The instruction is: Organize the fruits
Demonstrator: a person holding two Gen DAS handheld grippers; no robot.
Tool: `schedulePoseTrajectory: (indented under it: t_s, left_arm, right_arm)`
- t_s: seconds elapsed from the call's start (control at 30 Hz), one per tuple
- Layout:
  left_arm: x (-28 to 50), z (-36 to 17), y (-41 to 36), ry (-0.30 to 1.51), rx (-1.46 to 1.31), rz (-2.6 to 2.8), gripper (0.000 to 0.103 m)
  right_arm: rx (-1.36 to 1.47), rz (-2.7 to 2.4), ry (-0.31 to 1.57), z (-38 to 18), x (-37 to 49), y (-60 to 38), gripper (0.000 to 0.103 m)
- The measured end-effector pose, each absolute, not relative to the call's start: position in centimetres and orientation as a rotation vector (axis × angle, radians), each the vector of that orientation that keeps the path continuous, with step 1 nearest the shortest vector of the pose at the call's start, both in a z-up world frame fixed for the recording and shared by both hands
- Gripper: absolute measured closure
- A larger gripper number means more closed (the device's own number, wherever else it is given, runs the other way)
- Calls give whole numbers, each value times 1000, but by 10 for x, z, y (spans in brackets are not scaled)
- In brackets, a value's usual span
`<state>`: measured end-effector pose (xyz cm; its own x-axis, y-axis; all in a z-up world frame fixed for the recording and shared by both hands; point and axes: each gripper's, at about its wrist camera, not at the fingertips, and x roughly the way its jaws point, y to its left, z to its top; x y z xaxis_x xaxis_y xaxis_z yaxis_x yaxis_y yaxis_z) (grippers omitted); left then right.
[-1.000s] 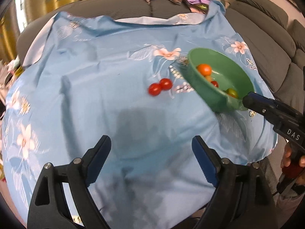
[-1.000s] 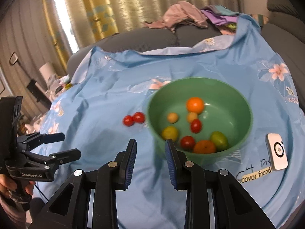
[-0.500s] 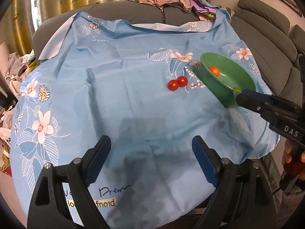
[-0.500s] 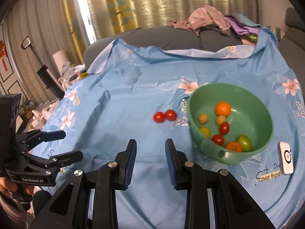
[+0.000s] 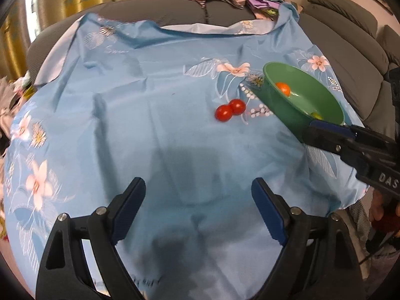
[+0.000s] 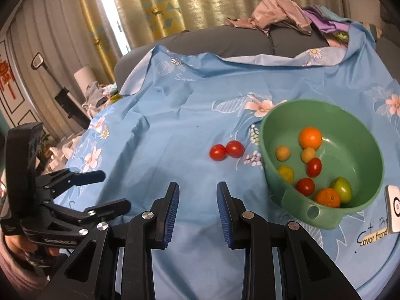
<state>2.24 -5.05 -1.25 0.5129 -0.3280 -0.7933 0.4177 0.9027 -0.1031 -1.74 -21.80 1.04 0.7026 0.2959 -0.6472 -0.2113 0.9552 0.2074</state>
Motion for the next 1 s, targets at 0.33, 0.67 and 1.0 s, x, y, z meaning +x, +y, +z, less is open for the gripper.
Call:
schedulePoseTrajectory:
  t_s: [0.33, 0.67, 1.0]
  left_arm:
    - [91, -30, -107, 942, 152, -553, 33]
    - [132, -57, -133, 999, 185, -587, 52]
    - [144, -69, -146, 1027, 199, -613, 74]
  right_arm:
    - [137, 305, 721, 5, -1, -229, 72]
    - [103, 271, 724, -3, 10, -242, 72]
    - [97, 267, 729, -4, 20, -244, 72]
